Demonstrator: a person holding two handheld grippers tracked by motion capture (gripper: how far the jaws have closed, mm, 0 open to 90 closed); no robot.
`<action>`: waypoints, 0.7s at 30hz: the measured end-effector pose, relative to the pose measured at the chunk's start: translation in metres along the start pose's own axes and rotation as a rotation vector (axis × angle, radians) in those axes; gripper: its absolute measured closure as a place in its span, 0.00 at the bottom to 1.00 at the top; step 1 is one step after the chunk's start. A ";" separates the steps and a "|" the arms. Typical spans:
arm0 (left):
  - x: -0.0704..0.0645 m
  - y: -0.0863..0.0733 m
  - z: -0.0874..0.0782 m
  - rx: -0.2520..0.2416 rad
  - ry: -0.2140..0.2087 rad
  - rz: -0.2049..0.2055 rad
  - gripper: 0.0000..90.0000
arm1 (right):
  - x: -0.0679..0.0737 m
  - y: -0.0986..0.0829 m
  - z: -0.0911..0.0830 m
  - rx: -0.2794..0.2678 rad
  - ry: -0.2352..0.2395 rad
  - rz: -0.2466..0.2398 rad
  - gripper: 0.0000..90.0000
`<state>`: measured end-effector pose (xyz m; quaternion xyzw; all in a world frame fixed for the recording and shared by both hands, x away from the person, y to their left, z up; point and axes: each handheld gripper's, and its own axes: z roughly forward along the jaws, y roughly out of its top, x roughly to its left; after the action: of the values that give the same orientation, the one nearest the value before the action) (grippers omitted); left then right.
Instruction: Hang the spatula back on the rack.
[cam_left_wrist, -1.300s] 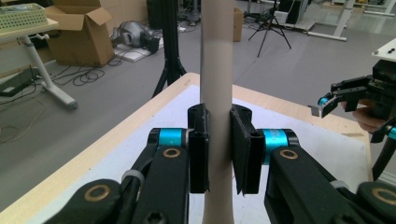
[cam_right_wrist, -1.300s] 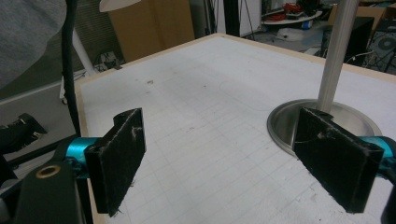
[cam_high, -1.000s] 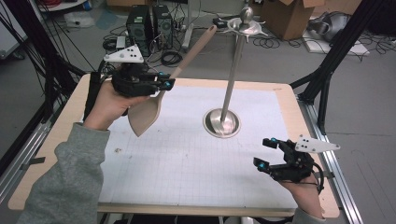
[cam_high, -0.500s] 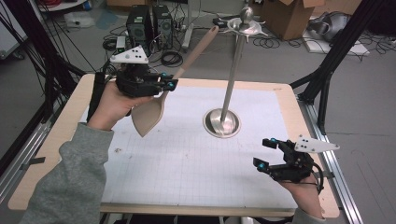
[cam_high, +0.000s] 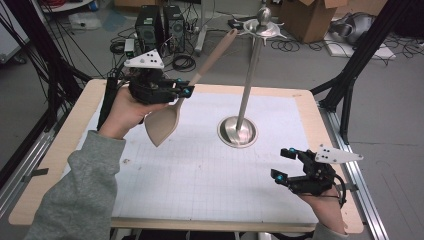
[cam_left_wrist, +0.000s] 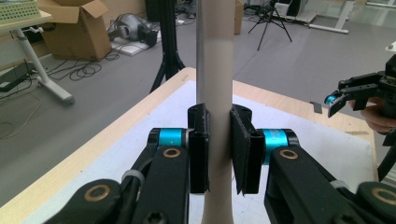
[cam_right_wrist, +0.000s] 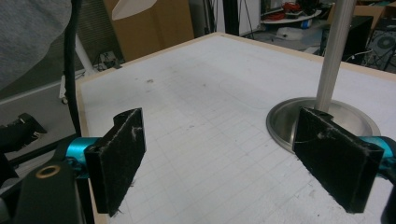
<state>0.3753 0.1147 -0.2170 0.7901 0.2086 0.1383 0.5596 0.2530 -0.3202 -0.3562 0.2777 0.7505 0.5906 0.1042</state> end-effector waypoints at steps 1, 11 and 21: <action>0.000 0.000 0.001 0.002 -0.003 0.002 0.87 | 0.000 0.000 0.000 0.000 0.002 -0.001 0.18; 0.000 -0.001 0.008 0.003 0.003 -0.005 0.87 | 0.000 -0.001 -0.002 0.005 -0.001 0.005 0.18; 0.002 -0.002 0.013 0.017 0.004 -0.008 0.87 | 0.000 -0.003 -0.005 0.000 -0.009 0.008 0.18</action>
<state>0.3827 0.1052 -0.2234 0.7936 0.2141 0.1359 0.5532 0.2503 -0.3248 -0.3573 0.2834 0.7489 0.5897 0.1050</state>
